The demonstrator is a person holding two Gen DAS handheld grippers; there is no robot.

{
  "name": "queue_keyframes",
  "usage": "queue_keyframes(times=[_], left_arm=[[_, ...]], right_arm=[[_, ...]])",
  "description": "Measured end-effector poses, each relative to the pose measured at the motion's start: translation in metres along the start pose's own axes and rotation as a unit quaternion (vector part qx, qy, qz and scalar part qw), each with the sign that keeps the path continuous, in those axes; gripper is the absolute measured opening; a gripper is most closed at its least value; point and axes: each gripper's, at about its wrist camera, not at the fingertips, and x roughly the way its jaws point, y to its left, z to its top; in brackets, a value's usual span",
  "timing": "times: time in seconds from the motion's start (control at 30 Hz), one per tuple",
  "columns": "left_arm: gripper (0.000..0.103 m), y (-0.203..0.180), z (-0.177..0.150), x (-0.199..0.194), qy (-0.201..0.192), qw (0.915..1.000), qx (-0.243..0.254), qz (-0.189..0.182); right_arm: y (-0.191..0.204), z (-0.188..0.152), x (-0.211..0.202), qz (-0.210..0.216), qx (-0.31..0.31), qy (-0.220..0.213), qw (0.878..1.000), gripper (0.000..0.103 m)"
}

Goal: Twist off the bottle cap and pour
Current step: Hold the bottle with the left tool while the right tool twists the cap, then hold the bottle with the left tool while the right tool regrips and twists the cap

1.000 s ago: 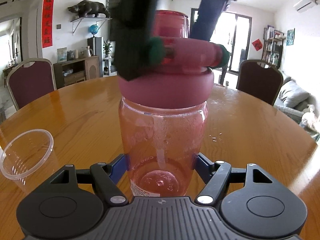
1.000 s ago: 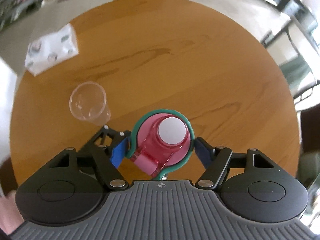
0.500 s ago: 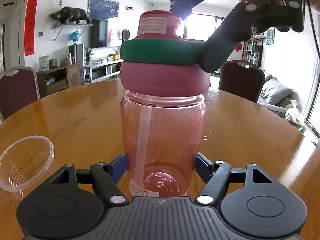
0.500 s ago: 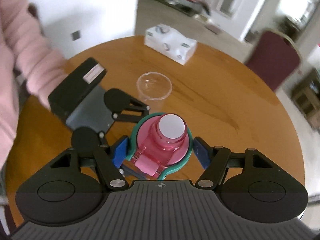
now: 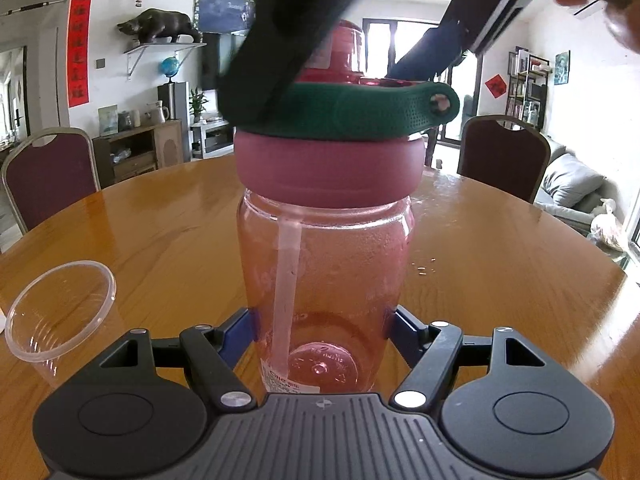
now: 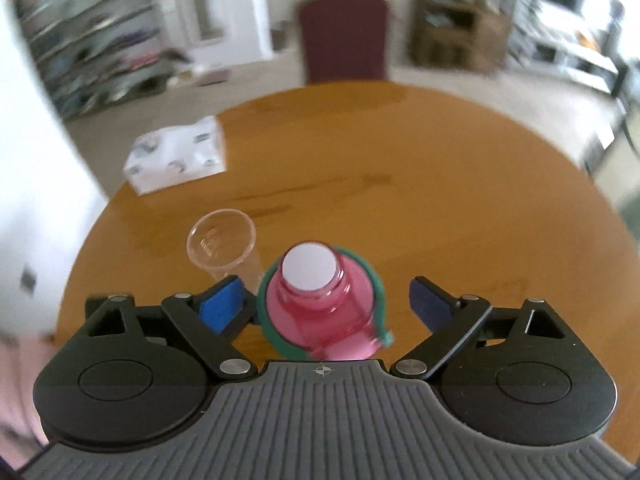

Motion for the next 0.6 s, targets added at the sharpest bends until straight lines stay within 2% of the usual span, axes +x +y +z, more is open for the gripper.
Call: queue_keyframes(times=[0.1, 0.17, 0.27, 0.33, 0.37, 0.4, 0.43, 0.53, 0.57, 0.6], left_arm=[[0.071, 0.002, 0.0, 0.0, -0.001, 1.0, 0.001, -0.003], [0.071, 0.004, 0.0, -0.001, -0.004, 1.0, 0.0, -0.006], [0.071, 0.007, 0.0, -0.001, -0.005, 0.9999, 0.0, -0.016], [0.071, 0.008, -0.001, -0.002, -0.007, 0.9996, 0.007, -0.025], [0.071, 0.007, -0.002, -0.003, -0.007, 0.9995, 0.012, -0.028], [0.071, 0.006, -0.002, -0.002, -0.006, 0.9993, 0.017, -0.031], [0.071, 0.004, -0.002, -0.002, -0.005, 0.9993, 0.016, -0.033], [0.071, 0.003, 0.0, 0.0, -0.003, 0.9995, 0.006, -0.032], [0.071, 0.002, 0.0, 0.0, -0.002, 0.9996, 0.005, -0.029], [0.071, 0.002, 0.0, 0.0, -0.002, 0.9996, 0.004, -0.026]], right_arm=[[0.013, -0.006, -0.003, -0.028, -0.035, -0.004, 0.999, 0.073], [0.015, -0.006, -0.004, -0.024, -0.055, -0.002, 0.998, 0.072], [0.003, -0.003, -0.005, 0.006, -0.105, 0.007, 0.994, 0.072], [-0.008, -0.001, -0.008, 0.049, -0.182, 0.012, 0.982, 0.072], [-0.013, -0.001, -0.012, 0.073, -0.228, 0.012, 0.971, 0.072], [-0.019, -0.003, -0.016, 0.119, -0.309, 0.009, 0.943, 0.072], [-0.025, -0.002, -0.014, 0.145, -0.346, 0.008, 0.927, 0.072], [-0.038, 0.014, -0.002, 0.186, -0.351, 0.03, 0.917, 0.072], [-0.038, 0.015, -0.001, 0.186, -0.349, 0.03, 0.918, 0.073], [-0.035, 0.016, -0.003, 0.18, -0.337, 0.03, 0.924, 0.074]])
